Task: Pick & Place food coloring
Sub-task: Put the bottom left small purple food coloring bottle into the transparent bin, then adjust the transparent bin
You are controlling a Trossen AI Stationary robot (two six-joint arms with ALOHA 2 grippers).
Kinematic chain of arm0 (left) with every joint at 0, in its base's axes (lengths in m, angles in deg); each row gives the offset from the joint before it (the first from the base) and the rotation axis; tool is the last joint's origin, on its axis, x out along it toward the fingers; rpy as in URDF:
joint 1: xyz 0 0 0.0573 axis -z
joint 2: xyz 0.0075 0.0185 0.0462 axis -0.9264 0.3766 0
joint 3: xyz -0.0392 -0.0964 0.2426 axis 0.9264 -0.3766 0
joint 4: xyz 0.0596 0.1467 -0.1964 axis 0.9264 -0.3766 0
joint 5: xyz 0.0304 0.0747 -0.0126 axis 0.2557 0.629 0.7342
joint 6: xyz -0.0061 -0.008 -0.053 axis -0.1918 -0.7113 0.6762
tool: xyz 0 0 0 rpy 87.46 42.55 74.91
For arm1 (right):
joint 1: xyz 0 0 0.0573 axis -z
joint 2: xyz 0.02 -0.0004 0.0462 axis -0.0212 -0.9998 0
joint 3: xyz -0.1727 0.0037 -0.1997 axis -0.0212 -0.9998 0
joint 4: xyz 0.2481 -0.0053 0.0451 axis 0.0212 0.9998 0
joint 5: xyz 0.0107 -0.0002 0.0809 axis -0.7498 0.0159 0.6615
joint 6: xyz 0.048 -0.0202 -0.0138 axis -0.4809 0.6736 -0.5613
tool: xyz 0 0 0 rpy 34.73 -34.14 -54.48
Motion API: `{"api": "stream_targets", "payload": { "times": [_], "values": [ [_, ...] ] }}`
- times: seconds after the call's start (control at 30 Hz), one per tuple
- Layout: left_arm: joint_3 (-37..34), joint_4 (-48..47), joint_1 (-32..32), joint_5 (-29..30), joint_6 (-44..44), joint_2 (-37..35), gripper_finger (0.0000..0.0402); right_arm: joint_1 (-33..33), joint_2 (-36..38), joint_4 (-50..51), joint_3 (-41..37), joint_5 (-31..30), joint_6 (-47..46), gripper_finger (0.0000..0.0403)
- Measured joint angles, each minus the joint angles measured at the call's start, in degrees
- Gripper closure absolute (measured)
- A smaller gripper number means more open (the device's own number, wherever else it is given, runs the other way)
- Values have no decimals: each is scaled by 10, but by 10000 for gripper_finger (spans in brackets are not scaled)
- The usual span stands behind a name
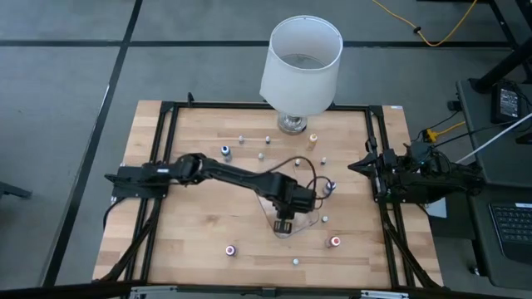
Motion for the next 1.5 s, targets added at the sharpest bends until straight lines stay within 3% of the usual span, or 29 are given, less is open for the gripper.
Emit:
{"api": "stream_targets", "payload": {
  "times": [0.53, 0.8, 1.13, 1.5],
  "values": [
    [0, -1, -14, 29, 4, 24, 337, 0, 0, 1, 0, 0, 0, 387],
    [0, -3, -19, 3, 10, 24, 294, 0, 0, 1, 0, 0, 0, 387],
    [0, -6, -19, 30, 18, 19, 268, 0, 0, 1, 0, 0, 0, 387],
    [62, -66, 7, 60, 27, 7, 277, 0, 0, 1, 0, 0, 0, 387]
  ]
}}
